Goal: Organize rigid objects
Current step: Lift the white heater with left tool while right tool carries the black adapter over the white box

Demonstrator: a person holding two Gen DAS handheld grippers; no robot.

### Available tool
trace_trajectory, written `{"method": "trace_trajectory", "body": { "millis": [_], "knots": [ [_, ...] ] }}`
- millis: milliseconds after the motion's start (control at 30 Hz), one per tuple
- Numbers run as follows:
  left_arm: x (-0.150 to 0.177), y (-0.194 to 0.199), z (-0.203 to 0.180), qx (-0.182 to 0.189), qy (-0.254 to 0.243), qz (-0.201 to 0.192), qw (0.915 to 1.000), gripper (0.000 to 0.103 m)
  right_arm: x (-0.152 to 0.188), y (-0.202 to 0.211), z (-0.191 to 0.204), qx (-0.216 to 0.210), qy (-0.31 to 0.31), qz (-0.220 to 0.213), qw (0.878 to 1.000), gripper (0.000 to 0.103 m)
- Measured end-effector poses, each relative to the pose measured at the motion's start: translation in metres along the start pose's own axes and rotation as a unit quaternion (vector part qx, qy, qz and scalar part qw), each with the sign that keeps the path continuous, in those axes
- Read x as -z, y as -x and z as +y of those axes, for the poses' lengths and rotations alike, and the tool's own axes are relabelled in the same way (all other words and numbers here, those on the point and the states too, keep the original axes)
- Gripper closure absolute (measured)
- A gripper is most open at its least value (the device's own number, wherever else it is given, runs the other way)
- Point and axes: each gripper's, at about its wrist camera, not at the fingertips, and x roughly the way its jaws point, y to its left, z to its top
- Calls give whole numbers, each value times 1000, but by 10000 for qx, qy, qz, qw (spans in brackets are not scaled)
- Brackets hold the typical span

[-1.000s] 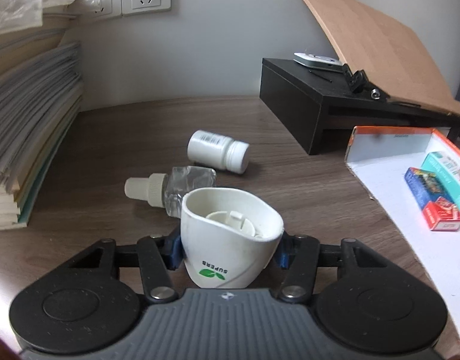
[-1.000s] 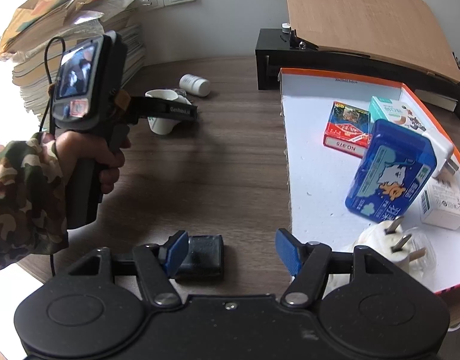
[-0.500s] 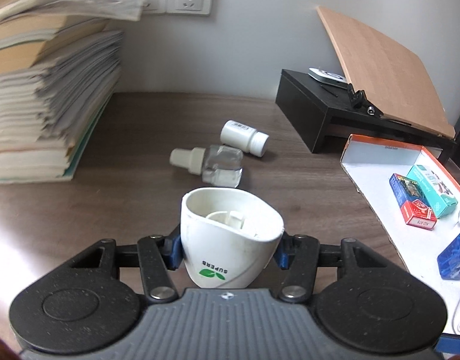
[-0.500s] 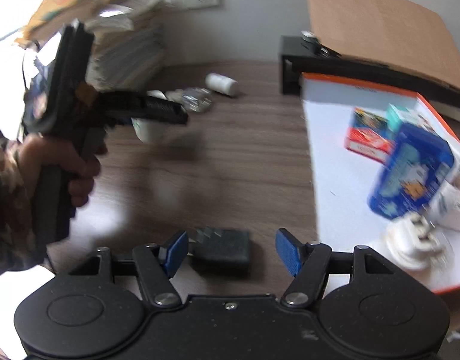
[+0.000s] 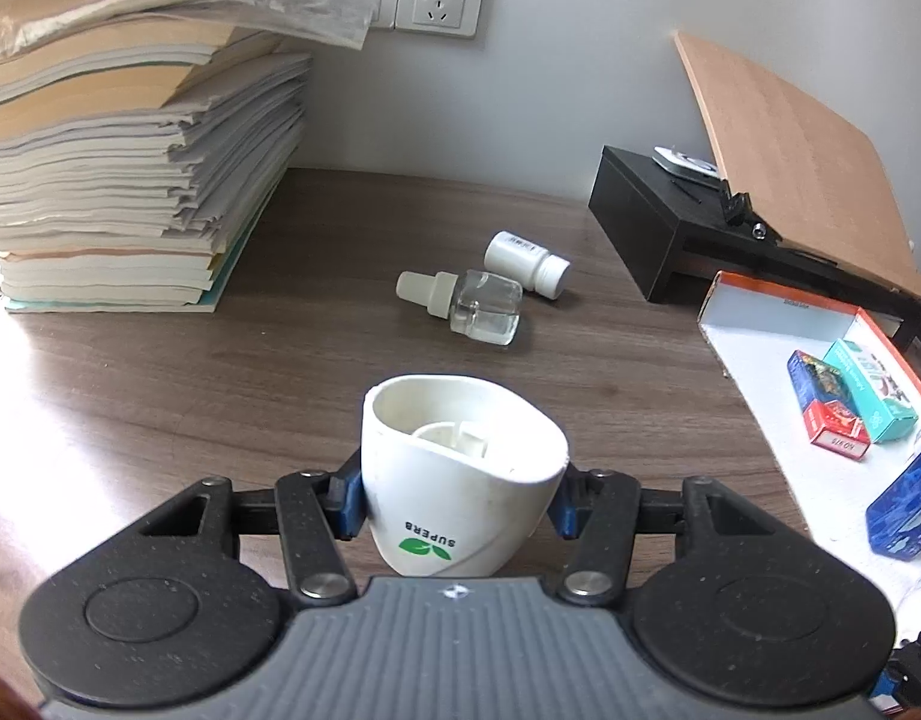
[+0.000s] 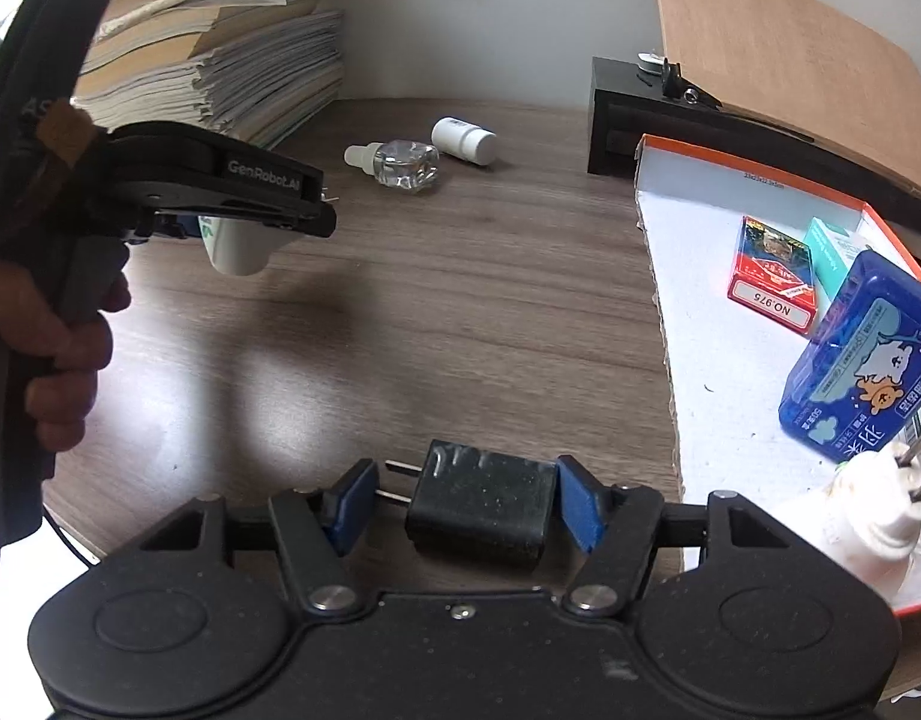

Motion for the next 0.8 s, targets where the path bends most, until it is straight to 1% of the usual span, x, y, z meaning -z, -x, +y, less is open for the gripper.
{"method": "trace_trajectory", "body": {
  "millis": [167,333,567,667,800],
  "knots": [
    [-2,10,-13,-25,30,-89,10000,48,-9,14,-19,23,-86,-277,9996,26],
    [-8,22,-35,120,17,-236,9996,48,-23,33,-49,190,-230,-627,9976,26],
    [-14,36,-85,332,-132,-358,9987,47,-33,68,-106,525,-601,-1038,9914,26],
    [-13,39,-110,397,-226,-367,9983,47,-35,80,-132,689,-701,-1180,9881,26],
    [-13,42,-138,470,-203,-318,9982,48,-38,93,-166,823,-816,-1325,9844,26]
  ]
}}
